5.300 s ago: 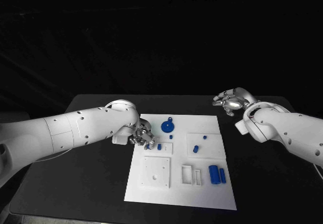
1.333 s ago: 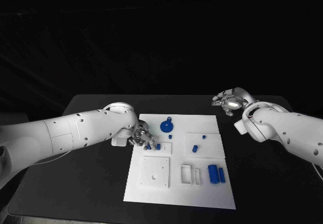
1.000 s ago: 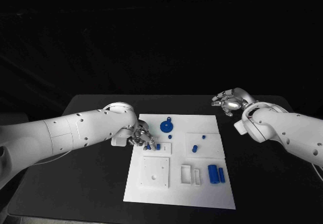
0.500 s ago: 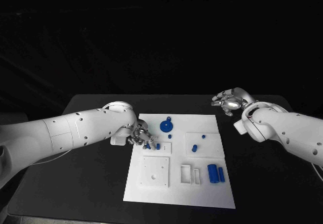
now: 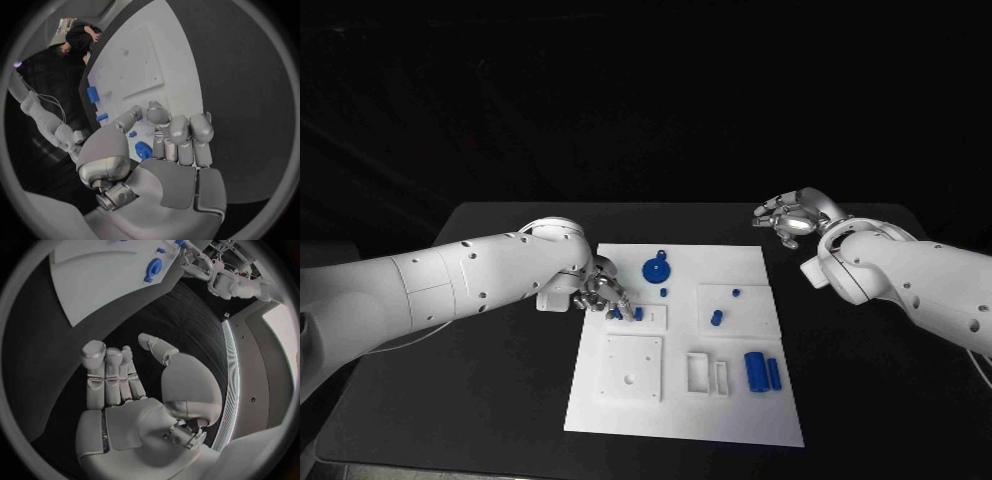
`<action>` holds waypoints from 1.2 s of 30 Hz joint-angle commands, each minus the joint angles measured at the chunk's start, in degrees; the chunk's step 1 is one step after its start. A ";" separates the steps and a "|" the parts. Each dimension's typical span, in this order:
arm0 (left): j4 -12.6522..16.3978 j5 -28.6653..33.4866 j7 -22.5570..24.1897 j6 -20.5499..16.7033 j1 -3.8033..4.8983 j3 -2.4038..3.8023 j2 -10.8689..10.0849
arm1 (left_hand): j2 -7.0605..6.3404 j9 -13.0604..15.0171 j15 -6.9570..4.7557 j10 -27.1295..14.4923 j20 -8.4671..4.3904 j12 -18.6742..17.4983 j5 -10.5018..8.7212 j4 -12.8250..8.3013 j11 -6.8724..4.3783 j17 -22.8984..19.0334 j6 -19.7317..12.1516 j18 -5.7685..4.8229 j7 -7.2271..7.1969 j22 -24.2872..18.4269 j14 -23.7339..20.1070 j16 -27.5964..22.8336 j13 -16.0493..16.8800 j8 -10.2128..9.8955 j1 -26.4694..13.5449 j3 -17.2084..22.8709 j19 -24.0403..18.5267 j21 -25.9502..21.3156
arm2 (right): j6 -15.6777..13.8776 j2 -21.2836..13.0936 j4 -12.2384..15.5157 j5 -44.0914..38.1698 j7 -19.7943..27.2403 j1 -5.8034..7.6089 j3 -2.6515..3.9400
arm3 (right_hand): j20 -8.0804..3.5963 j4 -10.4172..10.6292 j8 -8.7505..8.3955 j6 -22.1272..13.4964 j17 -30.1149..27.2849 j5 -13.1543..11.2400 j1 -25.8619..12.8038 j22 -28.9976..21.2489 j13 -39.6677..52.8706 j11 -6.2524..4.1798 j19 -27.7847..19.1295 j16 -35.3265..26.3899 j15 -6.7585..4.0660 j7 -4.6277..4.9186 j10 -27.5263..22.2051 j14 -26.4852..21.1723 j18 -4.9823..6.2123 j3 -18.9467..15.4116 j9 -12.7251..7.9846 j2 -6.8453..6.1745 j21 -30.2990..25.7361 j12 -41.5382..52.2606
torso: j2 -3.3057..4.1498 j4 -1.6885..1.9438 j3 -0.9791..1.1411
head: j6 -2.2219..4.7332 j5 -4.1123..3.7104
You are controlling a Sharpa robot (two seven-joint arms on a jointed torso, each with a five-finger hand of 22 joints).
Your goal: Assemble the parts on the task board
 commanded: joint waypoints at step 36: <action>3.84 -1.27 -1.76 -4.07 -0.26 -0.17 -2.71 | 6.08 -2.02 -0.27 -1.39 -1.54 -1.12 2.08 0.39 0.41 -0.41 0.06 6.40 0.95 -0.32 -0.18 -0.96 3.22 -4.75 -0.22 -1.95 -1.12 0.17 | 0.33 -0.11 0.12 -0.48 0.31 -0.06 0.03 | -0.48 -0.24 -0.52 -0.51 -0.14 0.38 0.07 0.15 -0.18 0.07 0.13 0.24 0.04 0.55 -0.22 -0.47 9.62 0.09 0.00 0.16 -0.38 0.41 | 0.01 -0.01 0.01 | -0.21 -0.11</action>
